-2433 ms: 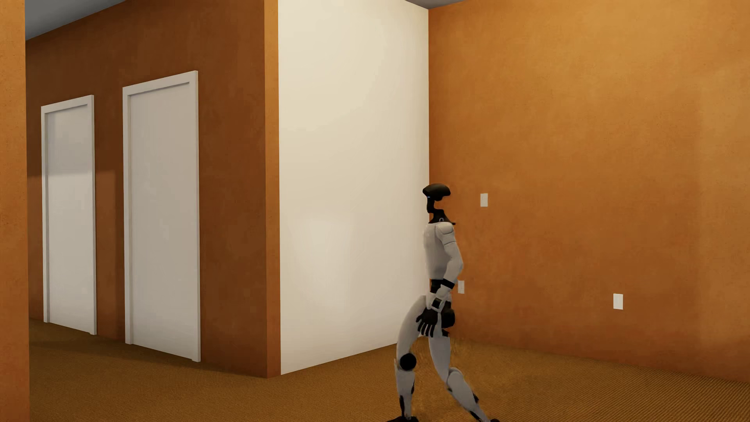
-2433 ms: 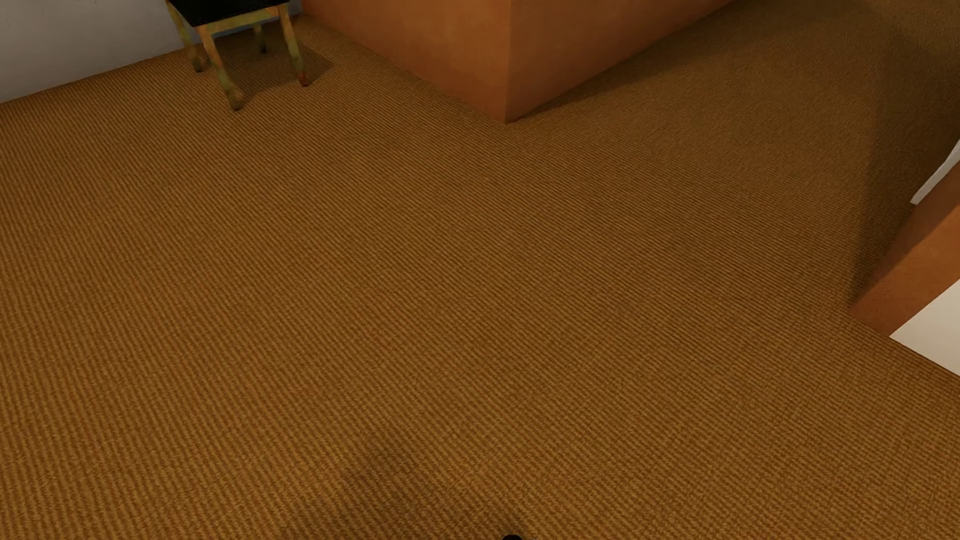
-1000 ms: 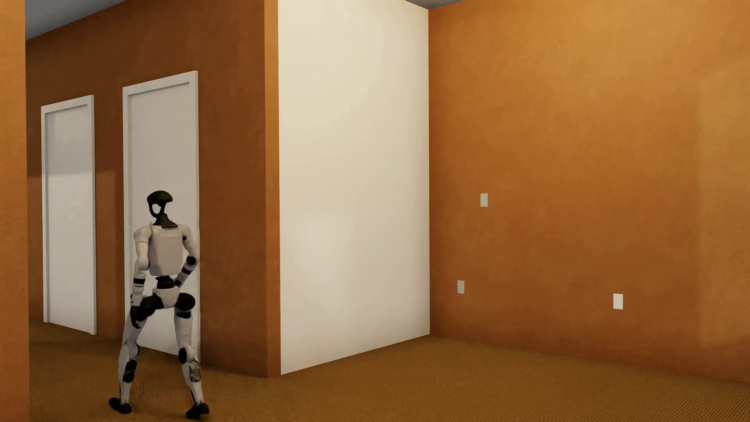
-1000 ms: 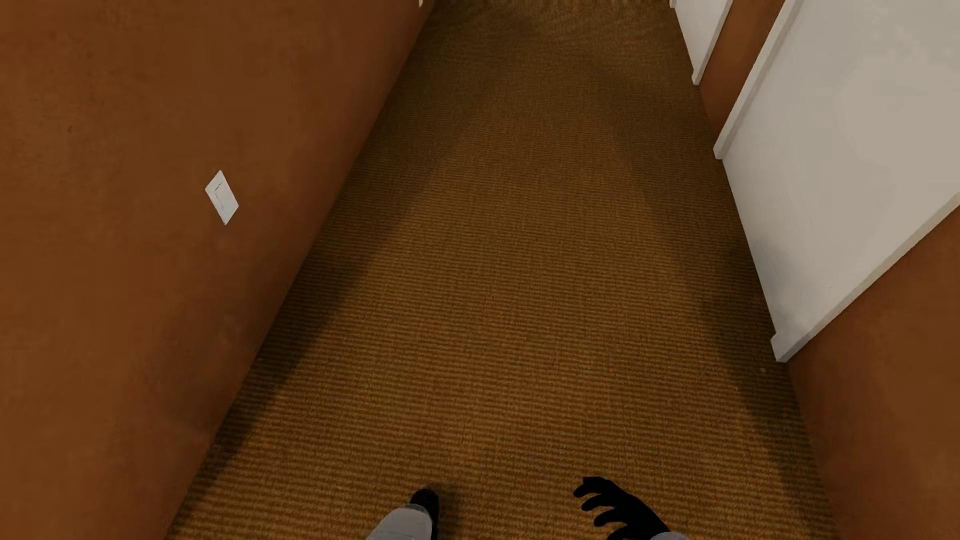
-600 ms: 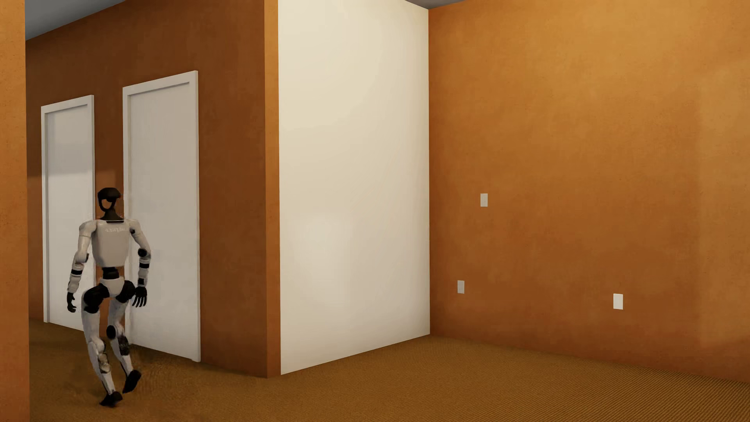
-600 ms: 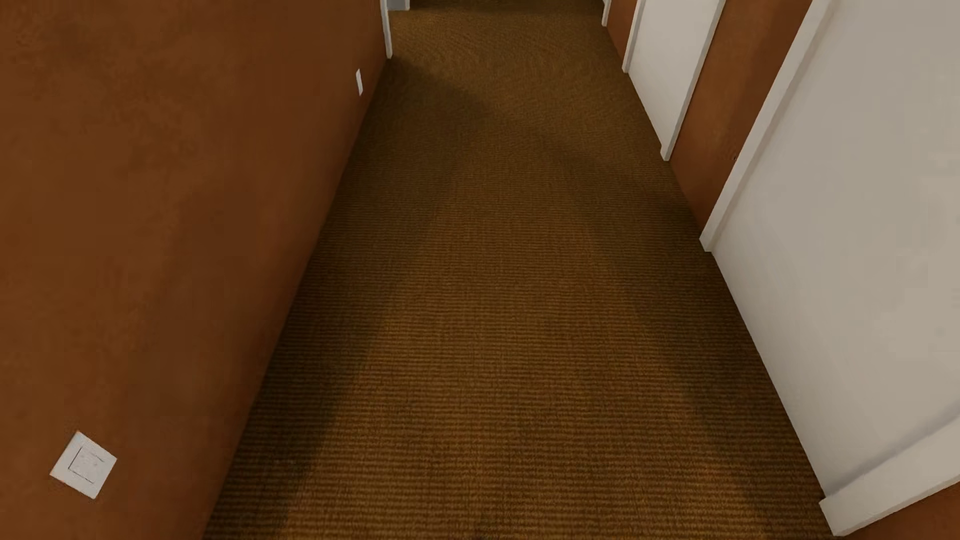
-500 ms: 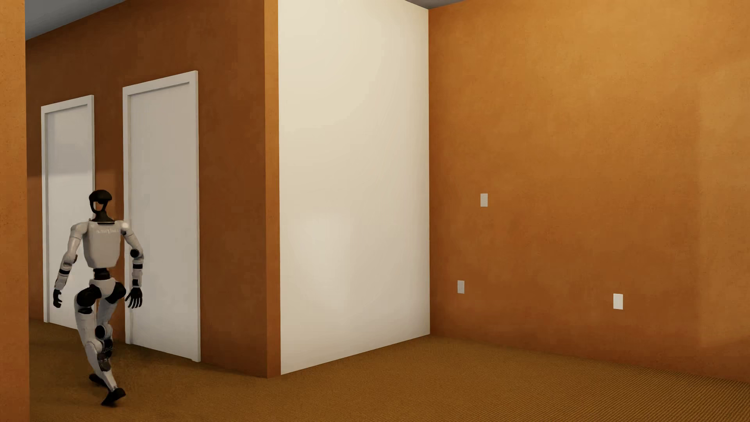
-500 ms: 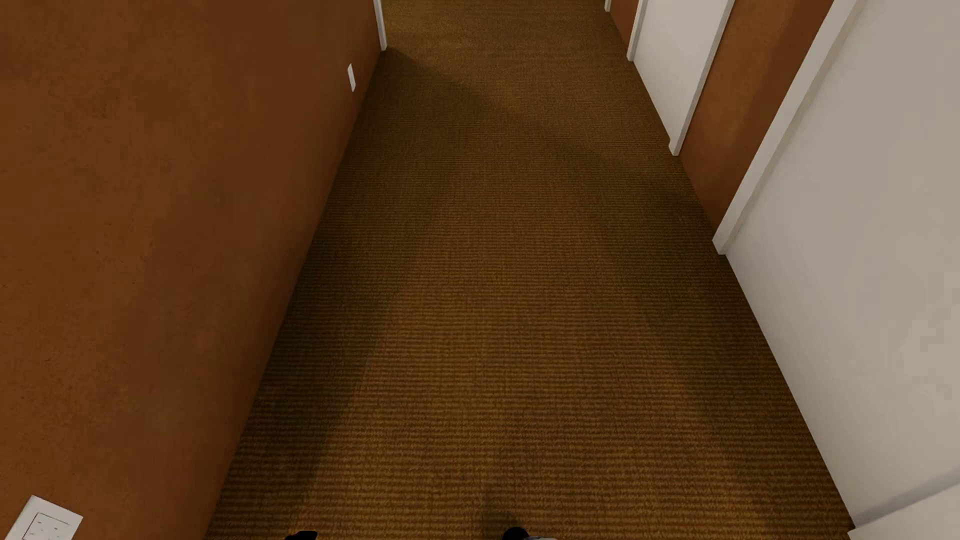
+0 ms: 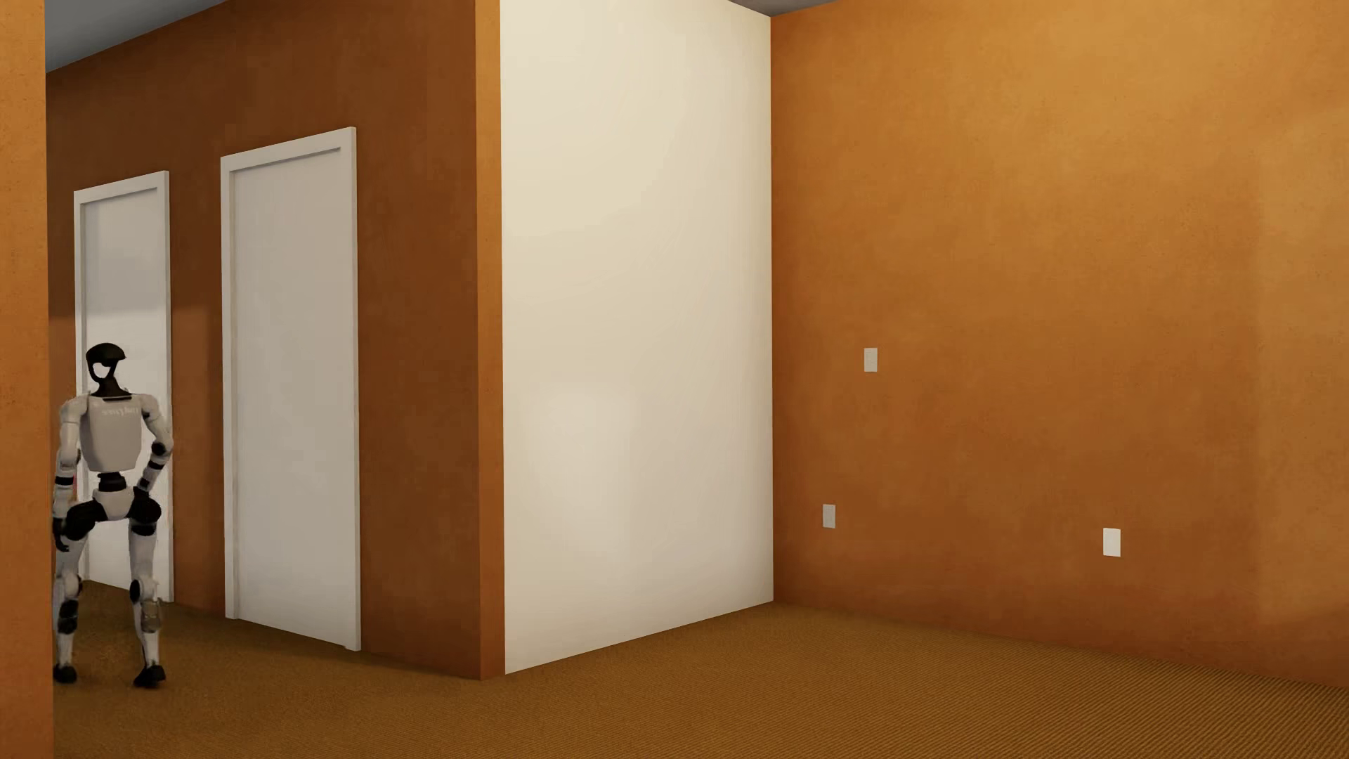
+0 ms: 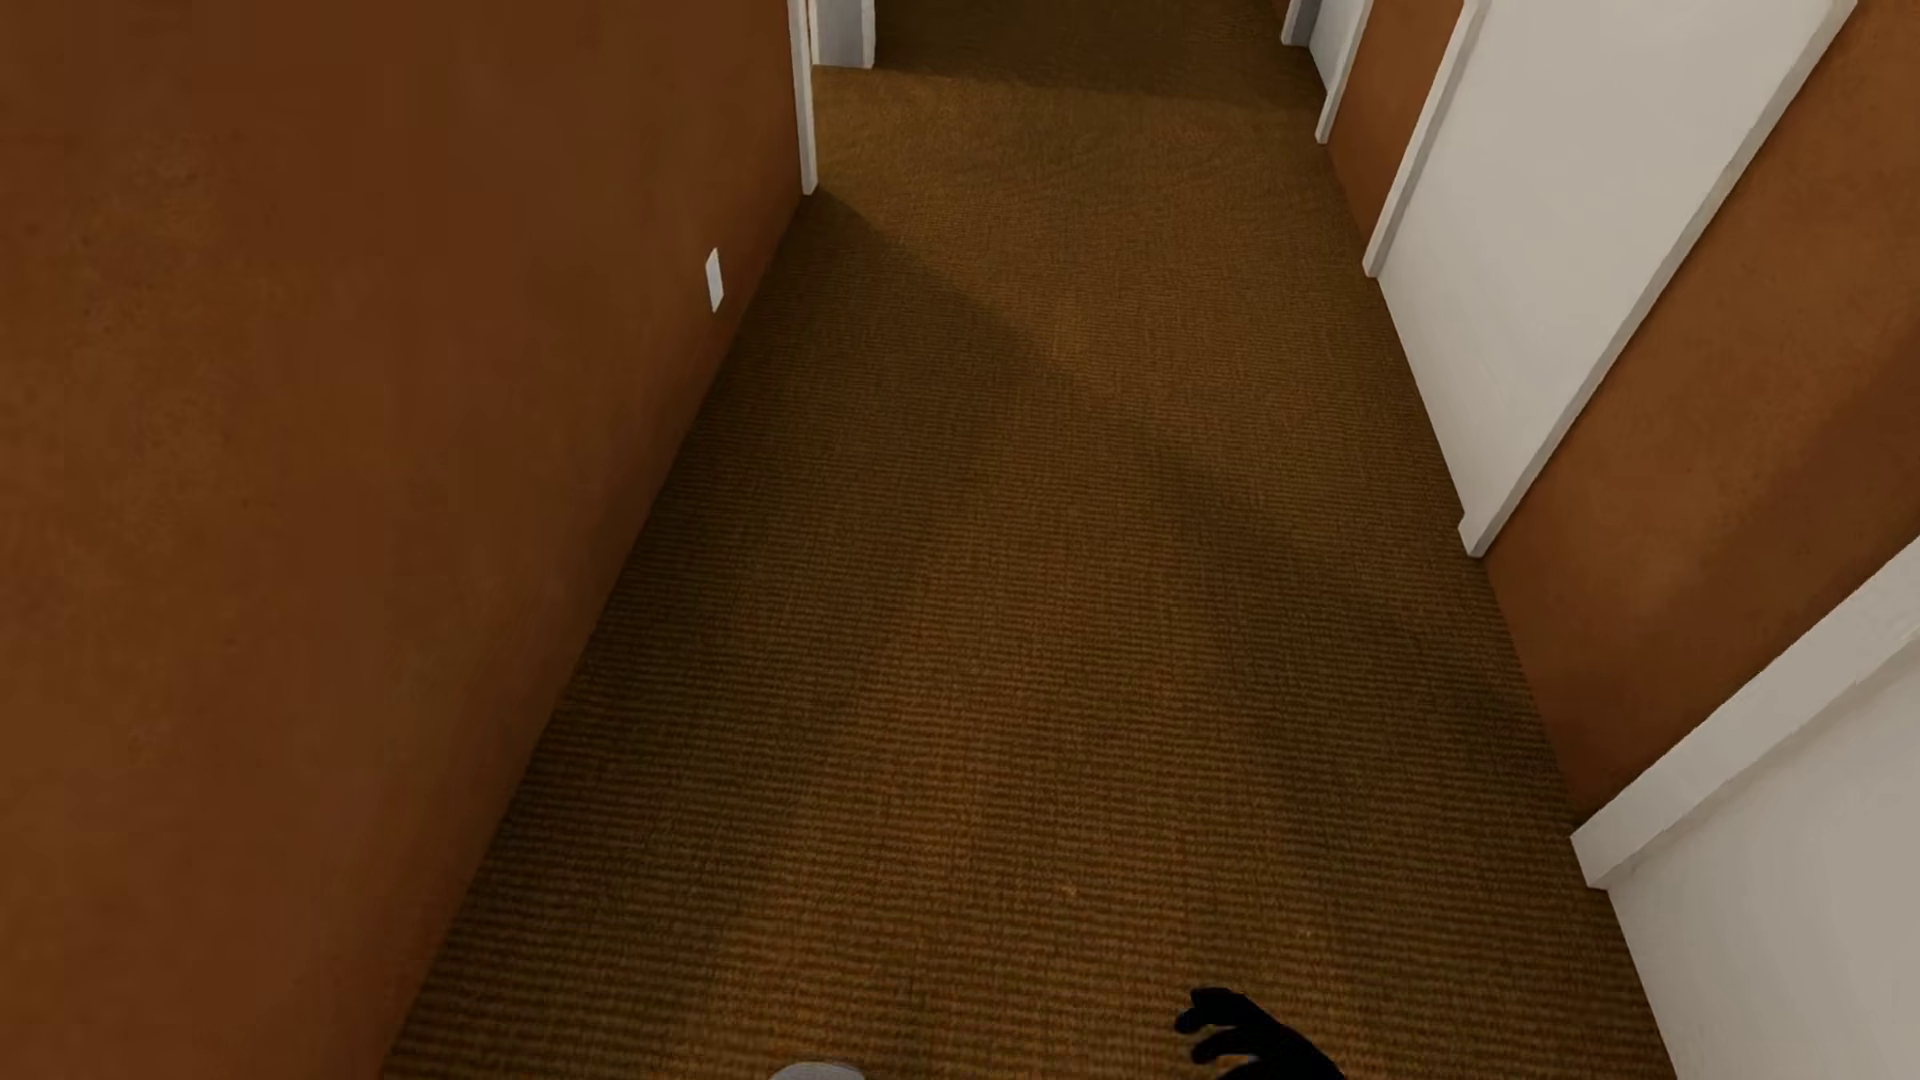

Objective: Circle corner

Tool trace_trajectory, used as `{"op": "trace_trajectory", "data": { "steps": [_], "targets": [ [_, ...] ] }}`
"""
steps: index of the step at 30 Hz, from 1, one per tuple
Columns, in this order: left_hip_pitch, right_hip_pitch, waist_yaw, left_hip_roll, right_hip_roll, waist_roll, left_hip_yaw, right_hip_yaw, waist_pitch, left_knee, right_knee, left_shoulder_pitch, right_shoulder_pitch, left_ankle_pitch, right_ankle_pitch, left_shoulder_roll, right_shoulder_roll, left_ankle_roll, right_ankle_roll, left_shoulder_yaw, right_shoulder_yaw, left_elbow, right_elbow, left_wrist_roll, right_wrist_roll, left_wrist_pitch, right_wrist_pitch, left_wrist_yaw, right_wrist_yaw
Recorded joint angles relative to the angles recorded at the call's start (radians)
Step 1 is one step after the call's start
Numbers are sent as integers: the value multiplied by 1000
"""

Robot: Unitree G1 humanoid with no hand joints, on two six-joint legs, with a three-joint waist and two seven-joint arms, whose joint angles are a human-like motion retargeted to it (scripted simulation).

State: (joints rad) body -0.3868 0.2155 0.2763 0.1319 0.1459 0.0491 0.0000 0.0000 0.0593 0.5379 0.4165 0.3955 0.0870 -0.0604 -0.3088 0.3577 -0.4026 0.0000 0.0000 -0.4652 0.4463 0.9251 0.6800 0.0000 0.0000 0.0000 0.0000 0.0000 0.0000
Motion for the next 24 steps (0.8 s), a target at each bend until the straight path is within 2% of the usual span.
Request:
{"op": "trace_trajectory", "data": {
  "steps": [1,2,3,4,5,6,7,8,9,10,11,12,13,14,16,18,19,20,21,22,24],
  "targets": [
    [-32,38,16,32,-16,4,0,0,-18,-379,4,17,-29,234,-46,0,-6,0,0,-2,-31,0,-28,0,0,0,0,0,0],
    [-58,87,28,45,-35,8,0,0,-9,-446,15,14,-58,126,-58,-9,-16,0,0,-14,-35,37,-43,0,0,0,0,0,0],
    [-108,132,42,50,-56,12,0,0,-1,0,41,19,-62,-193,-34,-12,-18,0,0,-17,-37,55,-41,0,0,0,0,0,0],
    [-106,166,62,36,-83,11,0,0,0,109,113,25,-33,-277,33,-8,-20,0,0,-36,-56,65,-69,0,0,0,0,0,0],
    [-151,129,54,7,-95,-3,0,0,-27,200,229,24,-19,-318,161,-16,5,0,0,-25,-48,108,-27,0,0,0,0,0,0],
    [-81,95,30,-58,-154,-47,0,0,-9,259,414,13,13,-361,336,-13,32,0,0,-59,-29,157,35,0,0,0,0,0,0],
    [-18,-7,8,-63,-133,-46,0,0,-2,262,638,-20,21,-395,466,-9,48,0,0,-73,30,173,101,0,0,0,0,0,0],
    [49,-141,-24,-109,-157,-63,0,0,24,248,897,-22,36,-429,488,-11,47,0,0,17,88,116,132,0,0,0,0,0,0],
    [118,-238,-92,-119,-131,-44,0,0,43,211,1051,-56,53,-437,338,-11,41,0,0,-1,130,73,122,0,0,0,0,0,0],
    [193,-284,-170,-108,-79,0,0,0,68,170,1148,-92,83,-431,-50,-15,25,0,0,18,195,26,115,0,0,0,0,0,0],
    [261,-464,-224,-124,-104,0,0,0,71,126,1147,-103,111,-439,169,-11,70,0,0,56,144,-46,226,0,0,0,0,0,0],
    [321,-578,-250,-121,-96,20,0,0,80,88,1063,-117,149,-445,339,-10,73,0,0,87,125,-125,259,0,0,0,0,0,0],
    [375,-638,-292,-109,-87,30,0,0,86,55,876,-133,160,-437,453,-3,62,0,0,115,208,-212,282,0,0,0,0,0,0],
    [387,-746,-320,-93,-81,49,0,0,81,48,695,-151,173,-441,539,-2,54,0,0,150,244,-289,297,0,0,0,0,0,0],
    [447,-786,-381,-80,-78,50,0,0,67,42,299,-166,214,-450,514,2,41,0,0,202,286,-410,299,0,0,0,0,0,0],
    [545,-738,-407,-46,-78,61,0,0,65,45,122,-169,271,-473,387,8,33,0,0,212,317,-474,282,0,0,0,0,0,0],
    [605,-687,-433,-32,-97,54,0,0,68,54,118,-161,295,-482,407,9,30,0,0,213,334,-476,275,0,0,0,0,0,0],
    [641,-667,-446,-21,-108,43,0,0,49,64,177,-140,311,-474,380,7,38,0,0,214,330,-473,273,0,0,0,0,0,0],
    [642,-675,-443,1,-65,52,0,0,31,93,250,-134,316,-444,348,1,44,0,0,173,337,-477,268,0,0,0,0,0,0],
    [634,-675,-448,42,-48,72,0,0,31,146,306,-134,276,-380,329,-22,45,0,0,199,385,-394,301,0,0,0,0,0,0],
    [623,-595,-440,81,-71,77,0,0,23,217,269,-155,216,-213,308,-64,36,0,0,128,328,-212,299,0,0,0,0,0,0]
  ]
}}
